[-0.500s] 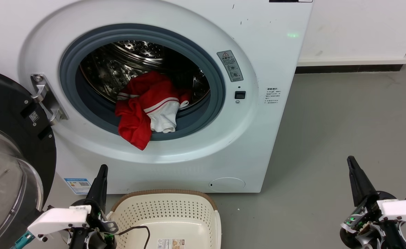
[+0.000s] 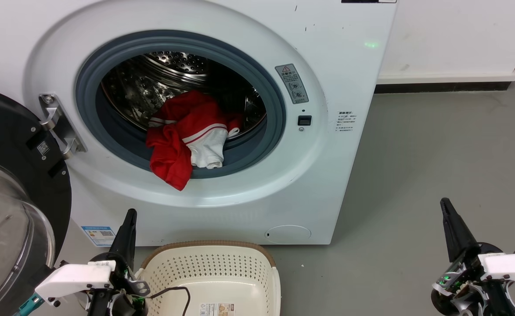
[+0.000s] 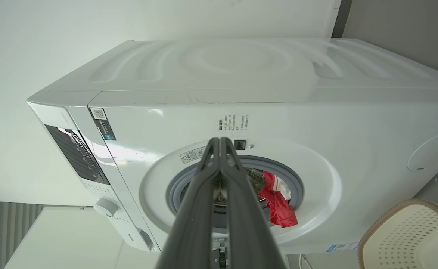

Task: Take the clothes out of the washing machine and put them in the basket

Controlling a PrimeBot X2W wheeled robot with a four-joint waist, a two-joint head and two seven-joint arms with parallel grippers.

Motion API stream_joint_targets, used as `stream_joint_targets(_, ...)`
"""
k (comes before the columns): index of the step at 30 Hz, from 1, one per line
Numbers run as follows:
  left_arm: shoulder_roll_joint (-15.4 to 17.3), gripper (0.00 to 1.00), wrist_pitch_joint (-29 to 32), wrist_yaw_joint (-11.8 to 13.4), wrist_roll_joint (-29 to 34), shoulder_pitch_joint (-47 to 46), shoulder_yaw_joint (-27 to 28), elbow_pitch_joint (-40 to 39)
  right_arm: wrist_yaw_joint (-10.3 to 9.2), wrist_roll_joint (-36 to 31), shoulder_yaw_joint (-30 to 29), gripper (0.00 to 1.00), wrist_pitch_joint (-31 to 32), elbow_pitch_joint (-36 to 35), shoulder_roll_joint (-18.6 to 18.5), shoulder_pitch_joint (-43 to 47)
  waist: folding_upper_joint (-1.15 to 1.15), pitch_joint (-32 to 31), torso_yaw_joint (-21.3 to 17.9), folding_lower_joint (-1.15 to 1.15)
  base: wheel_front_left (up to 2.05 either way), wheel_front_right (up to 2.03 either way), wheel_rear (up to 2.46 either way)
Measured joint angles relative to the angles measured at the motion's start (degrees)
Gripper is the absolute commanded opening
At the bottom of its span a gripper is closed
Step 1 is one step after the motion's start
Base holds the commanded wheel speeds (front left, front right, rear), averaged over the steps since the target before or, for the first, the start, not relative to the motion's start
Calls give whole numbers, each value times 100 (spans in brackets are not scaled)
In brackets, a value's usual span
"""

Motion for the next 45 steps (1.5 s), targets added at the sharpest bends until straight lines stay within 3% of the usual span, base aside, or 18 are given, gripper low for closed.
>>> stream_joint_targets(5, 0, 0, -1, 0, 0, 0, 0, 0, 0, 0, 0, 0, 0, 0, 0, 0, 0, 0, 0, 0, 0, 0, 0)
stream_joint_targets(6, 0, 100, 0, 0, 0, 0, 0, 0, 0, 0, 0, 100, 0, 0, 0, 0, 0, 0, 0, 0, 0, 0, 0)
stream_joint_targets(14, -35, 100, -83, 3, 55, 259, -25, 165, -1, -53, 11, 100, -96, 215, 20, 254, 0, 3, 2, 0, 0, 0, 0)
stream_joint_targets(23, -34, 100, -334, 49, 805, 276, 20, -116, -1, -720, -24, 100, -337, 43, 31, 289, 0, 17, 4, 0, 0, 0, 0)
stream_joint_targets(45, -29, 100, -855, 719, 3572, 476, -353, -884, -1, -3601, 60, 100, -862, -864, 31, 532, 0, 64, 12, 0, 0, 0, 0)
